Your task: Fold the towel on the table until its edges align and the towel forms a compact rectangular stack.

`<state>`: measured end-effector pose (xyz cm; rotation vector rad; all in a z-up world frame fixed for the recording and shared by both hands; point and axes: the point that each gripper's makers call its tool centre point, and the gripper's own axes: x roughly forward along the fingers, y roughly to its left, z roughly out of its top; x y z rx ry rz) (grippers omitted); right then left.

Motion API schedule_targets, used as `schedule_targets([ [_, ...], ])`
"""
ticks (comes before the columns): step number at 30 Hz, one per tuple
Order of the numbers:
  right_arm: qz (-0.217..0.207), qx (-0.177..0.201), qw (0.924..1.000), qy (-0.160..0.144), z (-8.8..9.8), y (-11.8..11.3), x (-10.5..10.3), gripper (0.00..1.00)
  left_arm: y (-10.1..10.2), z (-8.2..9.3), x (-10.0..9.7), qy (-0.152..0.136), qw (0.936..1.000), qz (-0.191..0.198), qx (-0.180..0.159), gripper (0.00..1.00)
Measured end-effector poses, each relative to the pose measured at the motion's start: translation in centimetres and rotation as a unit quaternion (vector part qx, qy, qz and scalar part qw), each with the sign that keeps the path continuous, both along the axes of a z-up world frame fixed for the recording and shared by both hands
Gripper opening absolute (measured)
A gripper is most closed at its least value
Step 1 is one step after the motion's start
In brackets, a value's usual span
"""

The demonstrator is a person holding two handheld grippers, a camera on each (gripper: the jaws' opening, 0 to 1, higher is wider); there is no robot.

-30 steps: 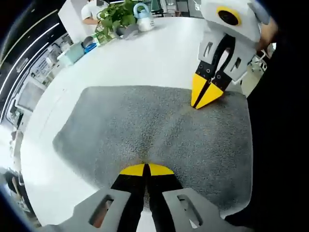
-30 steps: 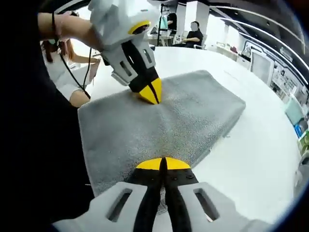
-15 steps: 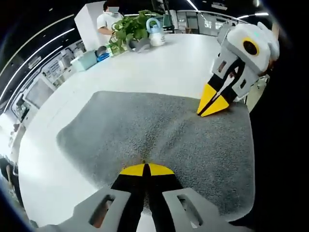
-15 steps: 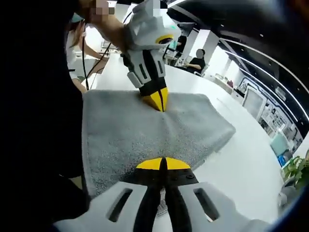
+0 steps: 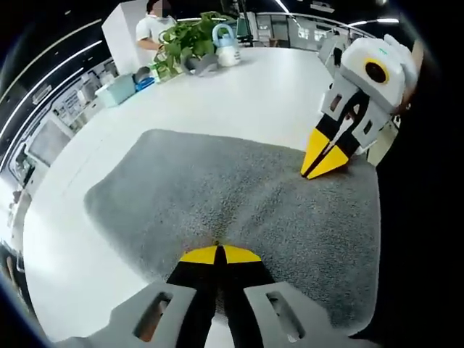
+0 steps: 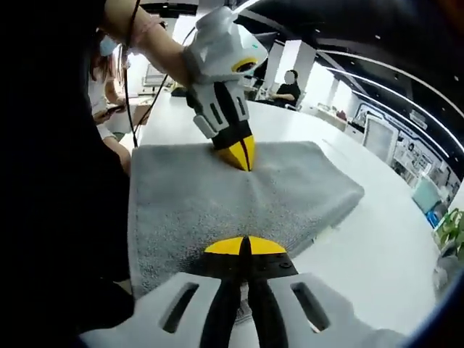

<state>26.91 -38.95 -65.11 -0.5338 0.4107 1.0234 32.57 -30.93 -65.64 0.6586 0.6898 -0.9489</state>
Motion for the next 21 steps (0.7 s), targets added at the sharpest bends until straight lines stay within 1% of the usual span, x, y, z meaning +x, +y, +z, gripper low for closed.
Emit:
schedule_targets([
  [2,0.008,-0.003,1.0000,-0.004,-0.1,0.0,-0.1,0.00,0.0,0.0,-0.1,-0.007,1.0000,0.002,-0.004,0.01],
  [4,0.014,0.002,0.9999,0.003,0.1,0.0,-0.2,0.00,0.1,0.1,0.0,-0.005,0.9998,0.014,-0.016,0.01],
  [5,0.023,0.004,0.9996,0.013,0.2,0.1,-0.4,0.00,0.1,0.1,0.0,-0.001,0.9996,0.018,-0.019,0.01],
  [6,0.023,0.005,0.9994,0.025,0.5,-0.3,-0.3,0.00,0.1,0.1,0.0,0.005,0.9994,0.025,-0.024,0.01],
  [8,0.004,0.023,0.9984,0.052,1.1,-0.7,-0.1,0.00,0.1,0.1,0.1,0.007,0.9995,0.022,-0.020,0.01],
  [10,0.009,0.021,0.9987,0.045,2.2,-1.3,-0.1,0.00,0.0,0.1,0.0,0.008,0.9997,0.017,-0.016,0.01],
  [11,0.018,0.019,0.9990,0.035,2.7,-1.5,-0.3,0.00,0.0,0.1,0.0,0.009,0.9997,0.015,-0.015,0.01],
  [12,0.025,0.013,0.9995,0.018,3.3,-1.9,-0.5,0.00,0.1,0.1,0.0,0.010,0.9997,0.016,-0.016,0.01],
  [13,0.027,0.010,0.9995,0.015,3.6,-2.2,-0.7,0.00,0.1,0.1,0.0,0.012,0.9996,0.017,-0.018,0.01],
  [16,0.050,-0.016,0.9985,0.014,3.4,-3.5,-2.3,0.00,0.1,0.1,0.0,0.012,0.9995,0.020,-0.022,0.01],
  [19,0.063,-0.036,0.9972,0.017,2.8,-4.6,-3.7,0.07,0.1,0.1,0.0,0.008,0.9994,0.021,-0.025,0.01],
  [20,0.068,-0.044,0.9965,0.019,2.6,-4.8,-4.1,0.07,0.1,0.1,0.0,0.007,0.9994,0.022,-0.026,0.01],
  [21,0.080,-0.060,0.9949,0.018,2.3,-5.2,-4.6,0.07,0.1,0.1,0.0,0.006,0.9993,0.022,-0.028,0.01],
])
